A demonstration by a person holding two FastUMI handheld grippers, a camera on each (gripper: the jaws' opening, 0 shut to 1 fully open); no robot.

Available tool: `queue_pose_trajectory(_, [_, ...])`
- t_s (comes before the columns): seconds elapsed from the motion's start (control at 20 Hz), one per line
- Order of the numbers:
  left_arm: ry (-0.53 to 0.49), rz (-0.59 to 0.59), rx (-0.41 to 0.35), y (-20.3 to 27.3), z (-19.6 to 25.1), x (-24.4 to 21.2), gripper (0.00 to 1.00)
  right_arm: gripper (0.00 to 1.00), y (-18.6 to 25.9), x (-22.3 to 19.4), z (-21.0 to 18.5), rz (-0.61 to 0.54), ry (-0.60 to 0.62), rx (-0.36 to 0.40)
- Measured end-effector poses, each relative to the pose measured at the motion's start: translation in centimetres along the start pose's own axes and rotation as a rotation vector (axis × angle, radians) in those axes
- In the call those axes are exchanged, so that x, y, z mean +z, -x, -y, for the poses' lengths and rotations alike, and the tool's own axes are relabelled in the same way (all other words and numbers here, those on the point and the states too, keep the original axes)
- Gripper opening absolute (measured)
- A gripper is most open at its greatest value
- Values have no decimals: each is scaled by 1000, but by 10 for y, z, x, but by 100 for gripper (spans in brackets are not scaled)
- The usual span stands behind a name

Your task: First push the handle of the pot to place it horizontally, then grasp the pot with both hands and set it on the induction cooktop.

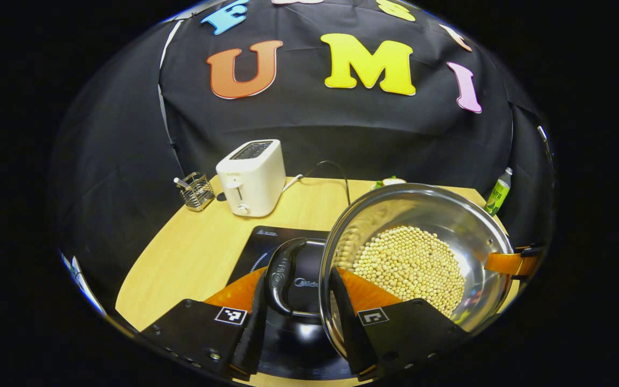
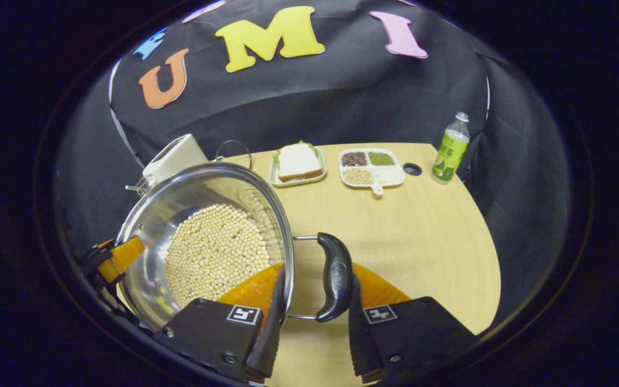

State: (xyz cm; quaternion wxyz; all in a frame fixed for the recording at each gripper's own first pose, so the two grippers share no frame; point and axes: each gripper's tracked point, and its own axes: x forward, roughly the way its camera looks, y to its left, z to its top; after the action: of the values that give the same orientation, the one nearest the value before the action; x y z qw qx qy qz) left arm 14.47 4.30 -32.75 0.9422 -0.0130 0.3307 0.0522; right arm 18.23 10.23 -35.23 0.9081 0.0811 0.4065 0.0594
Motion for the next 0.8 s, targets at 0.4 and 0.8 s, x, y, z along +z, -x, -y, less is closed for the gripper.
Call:
queue_pose_trajectory(0.4, [-21,-16,14,-20,-67,-5,60,53,-24,-12,-68,-25,-17,1])
queue_pose_trajectory(0.8, [-20,-24,4,-55,-104,-10,60,53,-49,-16,-108,-34,-22,-29])
